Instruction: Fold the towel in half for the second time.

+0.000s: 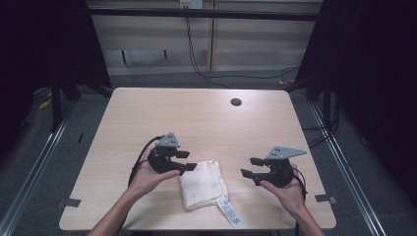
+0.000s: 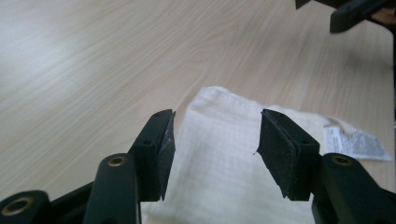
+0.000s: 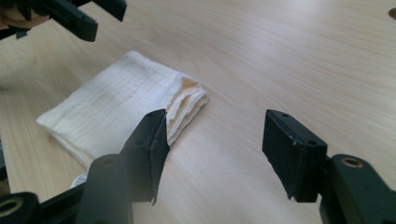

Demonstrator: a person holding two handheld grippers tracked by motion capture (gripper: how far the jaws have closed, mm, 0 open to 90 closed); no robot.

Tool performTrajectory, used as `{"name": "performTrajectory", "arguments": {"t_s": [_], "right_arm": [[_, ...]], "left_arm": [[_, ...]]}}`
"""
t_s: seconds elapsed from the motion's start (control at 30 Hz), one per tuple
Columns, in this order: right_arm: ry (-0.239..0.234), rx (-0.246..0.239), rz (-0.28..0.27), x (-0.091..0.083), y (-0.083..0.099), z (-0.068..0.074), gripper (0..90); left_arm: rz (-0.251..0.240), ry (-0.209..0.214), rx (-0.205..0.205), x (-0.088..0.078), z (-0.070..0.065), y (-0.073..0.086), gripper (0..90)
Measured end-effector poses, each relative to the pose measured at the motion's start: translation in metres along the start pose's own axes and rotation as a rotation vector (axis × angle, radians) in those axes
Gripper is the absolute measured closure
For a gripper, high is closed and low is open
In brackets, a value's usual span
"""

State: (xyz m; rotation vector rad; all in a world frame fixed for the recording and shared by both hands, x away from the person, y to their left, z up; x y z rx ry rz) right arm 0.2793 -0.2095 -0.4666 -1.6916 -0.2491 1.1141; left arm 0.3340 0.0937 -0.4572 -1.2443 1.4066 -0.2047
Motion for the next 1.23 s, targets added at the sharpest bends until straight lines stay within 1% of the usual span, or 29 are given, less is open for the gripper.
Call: {"name": "performTrajectory", "arguments": {"t_s": [0.03,0.1,0.13,0.17,0.2,0.23,0.27,0.33,0.37,0.4,0.47,0.53,0.6,0.67,0.7,0.73,0.8,0.83,0.87,0.9,0.93,0.97,1.0,1.03,1.07,1.1,1.13,1.2,1.23], "right_arm": [[0.002,0.007,-0.005,-0.001,0.000,-0.001,39.8],[0.012,0.007,-0.005,-0.003,0.000,-0.004,40.1],[0.009,0.002,-0.006,-0.004,0.001,-0.004,42.6],[0.006,-0.005,-0.010,-0.006,0.002,-0.004,42.8],[0.006,-0.009,-0.018,-0.007,0.003,-0.004,42.5],[0.009,-0.010,-0.018,-0.008,0.004,-0.003,42.2],[0.015,-0.013,-0.015,-0.010,0.005,-0.003,41.2],[0.018,-0.013,-0.024,-0.013,0.007,-0.003,41.1],[0.020,-0.012,-0.028,-0.014,0.008,-0.003,40.9],[0.028,-0.014,-0.022,-0.016,0.009,-0.004,40.7],[0.026,-0.005,-0.022,-0.017,0.013,-0.004,40.7],[0.035,-0.005,-0.010,-0.019,0.017,-0.004,40.0],[0.031,-0.005,0.001,-0.022,0.022,-0.004,40.0],[0.041,0.005,-0.005,-0.026,0.027,-0.004,39.5],[0.045,0.010,-0.007,-0.028,0.030,-0.004,39.3],[0.052,0.014,-0.008,-0.030,0.032,-0.005,39.1],[0.063,0.032,-0.016,-0.034,0.038,-0.006,38.6],[0.067,0.041,-0.023,-0.036,0.040,-0.007,38.4],[0.077,0.049,-0.023,-0.037,0.043,-0.008,38.0],[0.082,0.056,-0.023,-0.038,0.044,-0.009,38.0],[0.082,0.062,-0.030,-0.039,0.045,-0.010,38.3],[0.092,0.064,-0.035,-0.040,0.046,-0.010,38.2],[0.103,0.066,-0.037,-0.040,0.046,-0.011,37.7],[0.100,0.072,-0.040,-0.040,0.047,-0.011,37.8],[0.103,0.084,-0.043,-0.040,0.049,-0.011,37.8],[0.108,0.084,-0.043,-0.040,0.051,-0.012,37.8],[0.110,0.089,-0.042,-0.039,0.052,-0.012,37.9],[0.106,0.080,-0.032,-0.037,0.053,-0.012,38.7],[0.104,0.079,-0.031,-0.037,0.053,-0.011,39.2]], "left_arm": [[0.000,-0.004,0.005,-0.005,0.001,0.003,44.9],[-0.011,-0.021,0.002,-0.013,0.003,0.007,43.1],[-0.020,-0.020,-0.005,-0.018,0.004,0.008,41.9],[-0.026,-0.021,-0.021,-0.022,0.005,0.011,41.2],[-0.034,-0.037,-0.023,-0.027,0.006,0.013,40.5],[-0.037,-0.055,-0.017,-0.031,0.007,0.016,39.9],[-0.038,-0.068,-0.021,-0.036,0.008,0.019,39.8],[-0.043,-0.079,-0.039,-0.042,0.012,0.027,37.7],[-0.046,-0.092,-0.038,-0.046,0.014,0.031,37.4],[-0.053,-0.103,-0.053,-0.048,0.016,0.036,36.8],[-0.043,-0.114,-0.069,-0.051,0.019,0.046,35.8],[-0.027,-0.122,-0.073,-0.055,0.021,0.055,35.0],[-0.028,-0.130,-0.089,-0.060,0.021,0.063,35.1],[-0.028,-0.148,-0.105,-0.065,0.021,0.072,35.0],[-0.034,-0.166,-0.096,-0.069,0.022,0.076,35.0],[-0.049,-0.172,-0.104,-0.072,0.022,0.079,35.0],[-0.052,-0.169,-0.137,-0.079,0.024,0.084,34.4],[-0.054,-0.168,-0.141,-0.082,0.025,0.087,33.7],[-0.053,-0.160,-0.155,-0.084,0.025,0.091,32.9],[-0.064,-0.173,-0.176,-0.088,0.024,0.095,33.1],[-0.071,-0.181,-0.179,-0.090,0.022,0.098,33.1],[-0.066,-0.182,-0.173,-0.092,0.019,0.101,32.8],[-0.072,-0.182,-0.168,-0.093,0.016,0.104,32.5],[-0.085,-0.184,-0.162,-0.093,0.016,0.107,32.7],[-0.067,-0.173,-0.164,-0.092,0.017,0.108,32.6],[-0.064,-0.180,-0.159,-0.091,0.019,0.108,32.8],[-0.077,-0.188,-0.159,-0.092,0.021,0.108,33.0],[-0.085,-0.196,-0.175,-0.094,0.028,0.109,32.7],[-0.096,-0.220,-0.181,-0.095,0.032,0.111,33.3]]}}
Point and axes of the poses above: each handheld gripper's, and its own axes: x roughly forward along the jaws, y roughly out of its underside, z roughly to its left, the point moved 4 cm from there along x, roughly forward along the jaws, and after that the axes turned 12 degrees about -x, right-handed, at the moved point
